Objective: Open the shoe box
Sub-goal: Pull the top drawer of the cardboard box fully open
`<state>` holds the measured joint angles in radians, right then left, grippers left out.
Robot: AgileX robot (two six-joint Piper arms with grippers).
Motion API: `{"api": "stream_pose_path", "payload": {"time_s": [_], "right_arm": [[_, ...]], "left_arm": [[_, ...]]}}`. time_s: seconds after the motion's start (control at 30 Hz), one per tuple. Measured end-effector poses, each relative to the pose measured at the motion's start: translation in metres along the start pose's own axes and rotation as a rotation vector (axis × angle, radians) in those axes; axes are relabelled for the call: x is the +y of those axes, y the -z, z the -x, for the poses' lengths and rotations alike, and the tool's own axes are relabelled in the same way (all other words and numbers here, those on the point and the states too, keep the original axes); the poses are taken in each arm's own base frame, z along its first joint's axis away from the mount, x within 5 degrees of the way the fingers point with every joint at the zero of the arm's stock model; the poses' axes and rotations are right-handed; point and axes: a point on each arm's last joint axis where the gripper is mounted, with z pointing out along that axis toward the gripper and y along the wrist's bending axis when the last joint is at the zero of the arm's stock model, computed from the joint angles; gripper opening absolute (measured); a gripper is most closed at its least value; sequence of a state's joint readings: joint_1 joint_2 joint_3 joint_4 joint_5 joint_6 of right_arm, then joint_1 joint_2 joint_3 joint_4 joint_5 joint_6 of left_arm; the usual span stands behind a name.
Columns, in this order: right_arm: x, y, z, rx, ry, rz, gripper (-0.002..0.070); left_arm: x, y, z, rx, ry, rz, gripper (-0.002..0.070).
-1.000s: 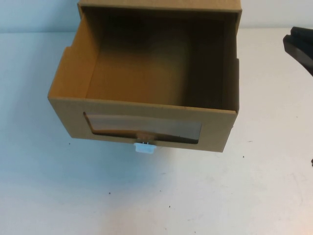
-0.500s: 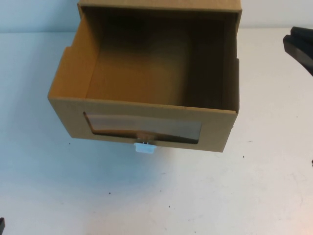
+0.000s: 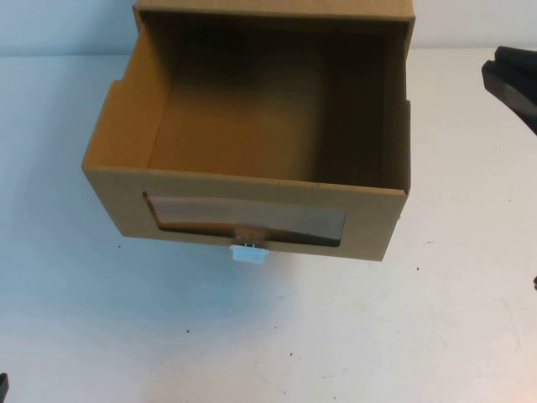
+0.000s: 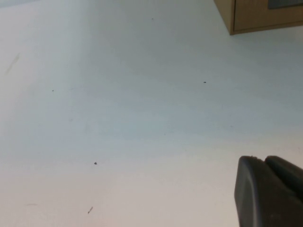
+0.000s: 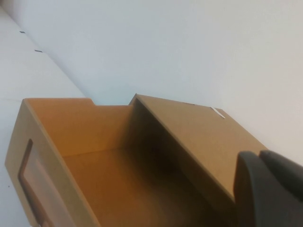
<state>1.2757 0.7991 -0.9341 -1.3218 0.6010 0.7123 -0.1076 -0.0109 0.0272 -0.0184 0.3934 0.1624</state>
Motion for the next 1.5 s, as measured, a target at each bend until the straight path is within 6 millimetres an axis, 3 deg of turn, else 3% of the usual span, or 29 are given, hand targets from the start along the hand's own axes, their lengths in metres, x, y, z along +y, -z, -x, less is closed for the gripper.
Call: {"api": "stream_pose_path", "payload": {"time_s": [0.57,0.73,0.9,1.03,1.2,1.37,1.5], "right_arm": [[-0.003,0.000,0.003,-0.036,0.073,-0.035,-0.0014],[0.003,0.001,-0.002,0.006,-0.109,0.036,-0.0013],[-0.002,0.014,-0.030,0.130,-0.429,0.050,-0.0013],[-0.010,0.034,-0.058,0.125,-0.610,-0.034,-0.0014],[-0.012,0.068,-0.092,0.032,-0.693,-0.208,-0.0014],[0.001,0.098,-0.133,0.005,-0.706,-0.419,-0.0014],[0.011,0.111,-0.157,0.015,-0.682,-0.558,-0.0014]], "left_arm": [[0.000,0.000,0.000,0.002,0.000,0.000,-0.0006],[0.000,0.000,0.000,0.002,0.000,0.000,-0.0006],[0.000,0.000,0.000,0.002,0.000,0.000,-0.0006],[0.000,0.000,0.000,0.002,0.000,0.000,-0.0005],[0.000,0.000,0.000,0.002,0.000,0.000,-0.0006],[0.000,0.000,0.000,0.002,0.000,0.000,-0.0005],[0.000,0.000,0.000,0.002,0.000,0.000,-0.0006]]}}
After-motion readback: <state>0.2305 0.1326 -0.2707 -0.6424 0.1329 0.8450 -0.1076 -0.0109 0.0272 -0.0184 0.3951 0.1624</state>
